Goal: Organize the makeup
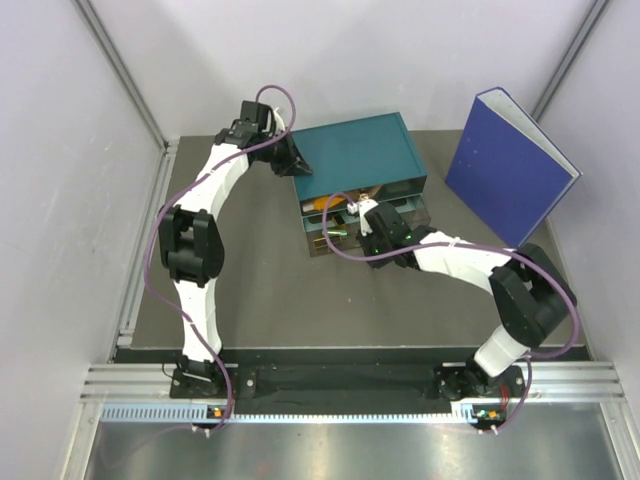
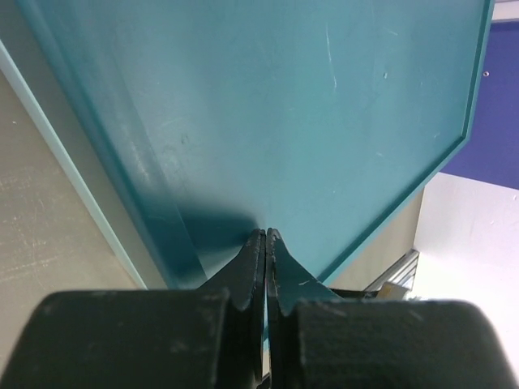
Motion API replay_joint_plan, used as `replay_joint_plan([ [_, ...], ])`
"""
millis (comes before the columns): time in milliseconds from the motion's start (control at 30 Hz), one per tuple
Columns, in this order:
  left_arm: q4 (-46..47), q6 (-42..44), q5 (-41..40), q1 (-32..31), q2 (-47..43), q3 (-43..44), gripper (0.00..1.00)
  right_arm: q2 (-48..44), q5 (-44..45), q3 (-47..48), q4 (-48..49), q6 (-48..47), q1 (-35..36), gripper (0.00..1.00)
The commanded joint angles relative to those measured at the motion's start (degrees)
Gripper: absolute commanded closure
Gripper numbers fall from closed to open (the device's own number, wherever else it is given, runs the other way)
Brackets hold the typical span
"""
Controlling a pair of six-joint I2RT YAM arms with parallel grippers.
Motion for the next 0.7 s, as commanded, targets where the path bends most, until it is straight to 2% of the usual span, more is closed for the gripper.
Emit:
replay_joint_plan([
  [0, 0.0, 0.3, 0.5, -0.3, 0.3, 2.1, 1.00, 2.2, 5.8, 1.4, 8.8, 1.7, -0.5, 1.00],
  [233, -1.4, 1.3, 1.3, -0.3, 0.8, 1.5, 1.00, 7.2, 17.9, 1.4, 21.6, 2.7, 0.6, 1.00],
  [400, -3.8, 2.1, 1.7, -0.3, 1.8, 2.3, 1.00, 13.2, 22.0, 4.5, 27.5, 3.2, 0.6, 1.00],
  [667, -5.8, 3.1, 2.1, -0.3, 2.8, 3.3, 1.00, 22.5, 24.4, 20.8, 28.0, 1.7, 0.6, 1.00],
])
